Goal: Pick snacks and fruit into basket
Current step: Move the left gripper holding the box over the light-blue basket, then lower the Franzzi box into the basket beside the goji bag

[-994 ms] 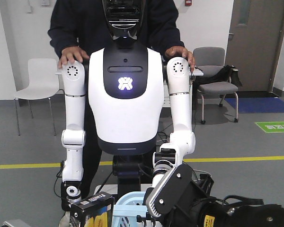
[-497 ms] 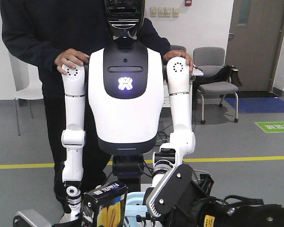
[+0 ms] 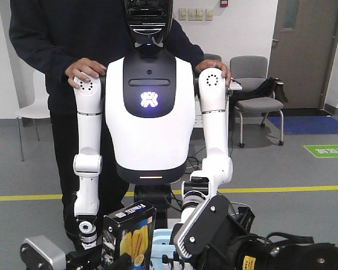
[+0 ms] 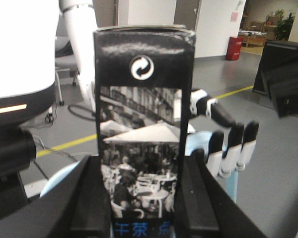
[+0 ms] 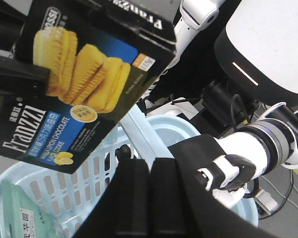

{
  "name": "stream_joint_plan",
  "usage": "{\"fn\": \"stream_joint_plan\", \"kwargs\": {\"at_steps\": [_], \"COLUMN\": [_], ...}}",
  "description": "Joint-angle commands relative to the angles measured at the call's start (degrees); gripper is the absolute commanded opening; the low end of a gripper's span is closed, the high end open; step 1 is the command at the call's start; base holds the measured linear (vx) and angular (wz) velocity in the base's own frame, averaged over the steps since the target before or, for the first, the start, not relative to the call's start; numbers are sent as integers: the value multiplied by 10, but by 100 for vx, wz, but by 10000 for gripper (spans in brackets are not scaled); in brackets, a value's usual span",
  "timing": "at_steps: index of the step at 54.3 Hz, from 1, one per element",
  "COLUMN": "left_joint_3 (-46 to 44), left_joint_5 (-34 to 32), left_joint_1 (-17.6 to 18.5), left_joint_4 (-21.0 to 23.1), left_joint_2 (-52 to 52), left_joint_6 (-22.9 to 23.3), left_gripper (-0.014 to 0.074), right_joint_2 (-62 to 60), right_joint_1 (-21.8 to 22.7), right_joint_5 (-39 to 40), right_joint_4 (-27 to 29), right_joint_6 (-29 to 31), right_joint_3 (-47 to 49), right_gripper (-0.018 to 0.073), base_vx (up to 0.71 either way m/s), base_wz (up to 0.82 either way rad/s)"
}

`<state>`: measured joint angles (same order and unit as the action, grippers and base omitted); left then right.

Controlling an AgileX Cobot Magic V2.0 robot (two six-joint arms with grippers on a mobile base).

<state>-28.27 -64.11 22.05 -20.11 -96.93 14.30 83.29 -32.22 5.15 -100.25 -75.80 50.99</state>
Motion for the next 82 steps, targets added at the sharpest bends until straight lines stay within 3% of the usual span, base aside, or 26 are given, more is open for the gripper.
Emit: {"fn": "stream_joint_plan", "kwargs": {"at_steps": [1,7,24,58,65,74,82], "left_joint_3": [-25,-27,-46,-52,-52,-52,-52], "left_joint_5": [-102,-86,-112,-127,-138,-139,-138], "left_joint_1": [4,5,5,5,5,5,5], "left_joint_4": [4,4,-26,-26,-26,-26,-25], "left_joint_2": [18,18,-26,-55,-63,-63,-63], "left_joint_6": [14,48,48,48,68,74,74], "left_gripper": [3,3,3,5,15,92,243], "right_joint_2": [-23,-23,-23,-23,-23,-23,-23], "right_joint_1": [0,0,0,0,0,0,0], "right_joint_5": [-15,-15,-15,-15,-15,-15,-14], "right_joint_4": [-25,-25,-25,-25,-25,-25,-25], "right_joint_6": [2,2,2,3,3,3,3], "right_joint_3": [17,17,17,17,17,17,17], "right_gripper": [-13,-13,-13,-13,-13,-13,-13], "base_vx": [0,0,0,0,0,0,0], "base_wz": [0,0,0,0,0,0,0]}}
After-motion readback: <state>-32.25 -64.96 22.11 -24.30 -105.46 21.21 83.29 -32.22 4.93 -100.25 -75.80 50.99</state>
